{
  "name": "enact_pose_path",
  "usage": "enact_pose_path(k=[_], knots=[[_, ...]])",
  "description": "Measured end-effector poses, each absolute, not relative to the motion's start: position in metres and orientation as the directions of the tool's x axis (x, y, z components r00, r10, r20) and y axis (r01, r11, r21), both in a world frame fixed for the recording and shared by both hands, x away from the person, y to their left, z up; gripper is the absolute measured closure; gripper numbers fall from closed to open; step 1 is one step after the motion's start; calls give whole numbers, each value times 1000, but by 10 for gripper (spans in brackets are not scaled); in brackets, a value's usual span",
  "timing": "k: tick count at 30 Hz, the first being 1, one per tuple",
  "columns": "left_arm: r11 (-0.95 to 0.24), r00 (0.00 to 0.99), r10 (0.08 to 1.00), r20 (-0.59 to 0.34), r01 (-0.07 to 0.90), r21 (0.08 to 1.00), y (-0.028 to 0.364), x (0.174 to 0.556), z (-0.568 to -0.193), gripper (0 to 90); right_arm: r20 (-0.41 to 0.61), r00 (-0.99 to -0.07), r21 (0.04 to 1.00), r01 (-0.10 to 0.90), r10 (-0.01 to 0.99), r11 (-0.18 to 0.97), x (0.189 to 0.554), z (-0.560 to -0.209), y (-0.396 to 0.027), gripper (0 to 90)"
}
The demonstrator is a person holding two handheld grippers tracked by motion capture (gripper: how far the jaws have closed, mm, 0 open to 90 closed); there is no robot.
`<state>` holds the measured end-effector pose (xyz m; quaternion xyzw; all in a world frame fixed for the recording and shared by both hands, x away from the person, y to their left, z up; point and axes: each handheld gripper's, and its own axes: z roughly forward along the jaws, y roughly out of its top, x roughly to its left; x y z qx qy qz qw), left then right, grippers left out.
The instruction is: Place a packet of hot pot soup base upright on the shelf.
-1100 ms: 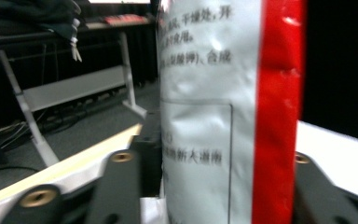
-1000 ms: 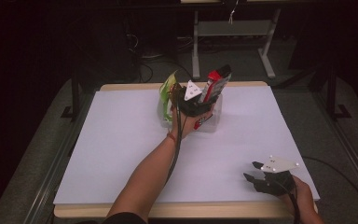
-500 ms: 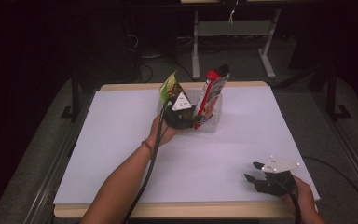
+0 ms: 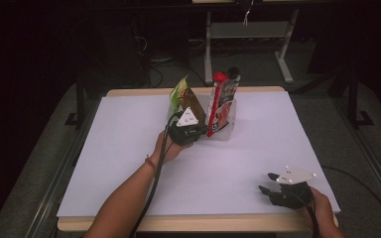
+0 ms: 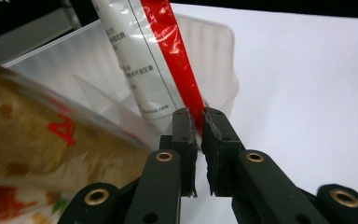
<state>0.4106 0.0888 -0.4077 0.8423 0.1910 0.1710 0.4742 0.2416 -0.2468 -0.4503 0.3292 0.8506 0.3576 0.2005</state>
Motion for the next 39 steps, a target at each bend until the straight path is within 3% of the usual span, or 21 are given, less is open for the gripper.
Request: enact_pose_path(k=[10, 19, 22, 25, 31, 34, 39], knots=[[-466, 860, 497, 116, 152, 871, 82, 420, -407, 833, -105, -699, 741, 420, 707, 525, 242, -450, -247, 449], [-526, 845, 503, 182, 132, 840, 69, 422, -407, 858, -106, -702, 737, 420, 704, 530, 242, -451, -247, 451], [-464, 861, 497, 114, 153, 872, 71, 421, -405, 830, -108, -705, 737, 417, 701, 533, 242, -451, -246, 451], [-472, 872, 477, 112, 146, 869, 72, 417, -408, 812, -105, -706, 737, 417, 700, 531, 242, -451, -248, 451], [-515, 865, 477, 154, 134, 847, 64, 415, -412, 791, -104, -701, 738, 421, 705, 527, 242, -451, -249, 451], [-582, 853, 471, 224, 109, 806, 54, 411, -417, 791, -105, -704, 739, 418, 703, 528, 241, -450, -247, 453], [-581, 845, 487, 219, 126, 804, 50, 412, -417, 792, -105, -701, 739, 420, 705, 527, 242, -451, -248, 452]])
